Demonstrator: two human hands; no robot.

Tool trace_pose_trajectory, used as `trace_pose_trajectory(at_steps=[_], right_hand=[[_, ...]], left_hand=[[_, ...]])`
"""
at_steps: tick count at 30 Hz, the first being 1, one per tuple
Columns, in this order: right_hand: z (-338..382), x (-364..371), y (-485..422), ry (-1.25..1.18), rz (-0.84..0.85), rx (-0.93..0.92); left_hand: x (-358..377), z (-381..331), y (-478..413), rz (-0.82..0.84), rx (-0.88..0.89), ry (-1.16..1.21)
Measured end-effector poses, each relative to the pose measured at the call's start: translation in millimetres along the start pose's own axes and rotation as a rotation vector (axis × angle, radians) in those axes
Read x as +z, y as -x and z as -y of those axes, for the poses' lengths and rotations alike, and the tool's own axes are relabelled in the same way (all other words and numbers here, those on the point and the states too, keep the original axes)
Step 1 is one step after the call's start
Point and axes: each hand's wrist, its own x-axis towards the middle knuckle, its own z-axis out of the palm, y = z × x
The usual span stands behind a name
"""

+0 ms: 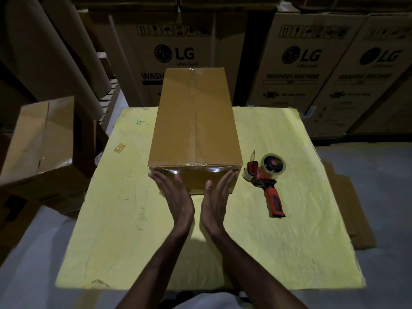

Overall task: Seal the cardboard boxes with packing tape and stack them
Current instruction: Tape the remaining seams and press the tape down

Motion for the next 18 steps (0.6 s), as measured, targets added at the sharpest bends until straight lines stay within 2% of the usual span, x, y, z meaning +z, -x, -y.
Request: trace_pose_trajectory(at_steps=[4,6,8,10,12,13,15,18], right_hand=[[3,3,-4,0.052,0.003,0.007],[2,-4,-1,0.028,-0.031,-0.024],[0,-19,3,-0.07,-0.106,-0.044],[-3,-47,-4,-0.158,-0.229,-0.062],[-8,-82,-26,-0.067,-0.277,-0.213],[-13,-98,-41,0.022,-0.235,-0.327],[-18,-125,-74,0.25,-0.028,-0.516],[-9,-147,-119,0.6,0.259,-0.685]], left_hand=[[-2,4,0,0.007,0.125,-0.147],[-1,6,1,-0.002,0.168,-0.11],[-8,7,3,-0.086,0.183,0.037],[-27,10,-1,-0.264,0.248,0.108],[-53,19,-15,-0.387,0.329,0.021],[-66,24,-26,-0.396,0.371,-0.039],[-94,28,-49,-0.258,0.461,-0.111],[-127,21,-88,0.123,0.653,-0.284]])
